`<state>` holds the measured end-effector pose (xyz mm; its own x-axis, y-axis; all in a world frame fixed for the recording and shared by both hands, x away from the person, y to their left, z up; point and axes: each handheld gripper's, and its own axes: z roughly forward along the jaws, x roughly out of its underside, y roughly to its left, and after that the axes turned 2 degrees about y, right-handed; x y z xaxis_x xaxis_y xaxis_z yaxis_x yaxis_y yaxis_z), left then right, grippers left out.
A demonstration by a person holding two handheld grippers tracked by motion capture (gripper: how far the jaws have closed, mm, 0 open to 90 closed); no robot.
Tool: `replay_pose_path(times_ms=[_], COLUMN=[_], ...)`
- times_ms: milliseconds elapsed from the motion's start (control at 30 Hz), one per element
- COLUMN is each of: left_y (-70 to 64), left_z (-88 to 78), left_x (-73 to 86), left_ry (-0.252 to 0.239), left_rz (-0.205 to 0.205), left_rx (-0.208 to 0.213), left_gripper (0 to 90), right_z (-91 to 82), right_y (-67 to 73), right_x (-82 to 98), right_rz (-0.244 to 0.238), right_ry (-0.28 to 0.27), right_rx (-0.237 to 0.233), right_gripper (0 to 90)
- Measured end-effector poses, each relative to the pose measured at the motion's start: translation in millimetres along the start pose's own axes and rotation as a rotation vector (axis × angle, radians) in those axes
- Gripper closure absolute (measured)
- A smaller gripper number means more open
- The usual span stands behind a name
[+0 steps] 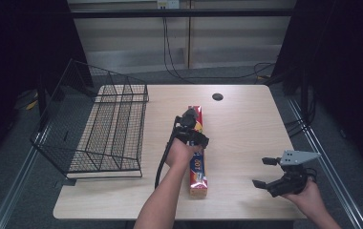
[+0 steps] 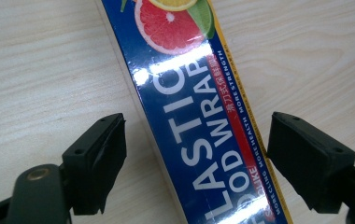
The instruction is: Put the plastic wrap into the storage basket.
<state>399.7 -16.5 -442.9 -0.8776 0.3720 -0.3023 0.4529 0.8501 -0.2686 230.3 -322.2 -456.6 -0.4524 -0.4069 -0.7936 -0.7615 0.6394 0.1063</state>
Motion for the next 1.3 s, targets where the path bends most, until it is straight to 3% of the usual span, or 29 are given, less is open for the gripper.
replay_pose_path(times_ms=[133,400,500,700,833,933,1067,1300], left_y=[-3.1,-0.4,2.5,3.6,-0.4,-0.9,-2.4,-6.0], left_z=[2.1,3.7,3.7,4.0,4.0,3.7,3.9,3.7], left_x=[-0.3,-0.4,-0.5,-1.0,-2.1,-2.5,-3.1,-4.2], left_ry=[-0.004,-0.007,-0.015,-0.017,-0.011,-0.002,0.001,0.010], left_rz=[0.019,0.013,-0.007,-0.031,-0.059,-0.050,-0.080,-0.095], left_rx=[-0.008,0.005,0.030,0.034,0.015,0.004,-0.002,-0.024], left_gripper=[27.6,28.9,29.5,31.1,31.6,32.0,32.8,34.3], right_z=[0.1,-0.3,-0.1,-0.2,-0.1,-0.3,-0.9,-0.9], right_y=[0.0,0.0,-0.5,-0.4,-0.6,-0.3,-0.5,-0.7], right_x=[-0.1,-0.1,-0.2,-0.3,-0.3,-0.4,-0.5,-0.7], right_rz=[0.001,0.002,0.003,0.004,0.003,0.004,0.004,0.005], right_ry=[0.000,-0.007,-0.007,-0.008,-0.007,-0.007,-0.010,-0.014], right_rx=[0.002,0.001,-0.005,-0.009,-0.007,-0.007,-0.007,-0.004], right_gripper=[6.4,6.5,6.5,6.6,6.6,6.7,6.8,6.8])
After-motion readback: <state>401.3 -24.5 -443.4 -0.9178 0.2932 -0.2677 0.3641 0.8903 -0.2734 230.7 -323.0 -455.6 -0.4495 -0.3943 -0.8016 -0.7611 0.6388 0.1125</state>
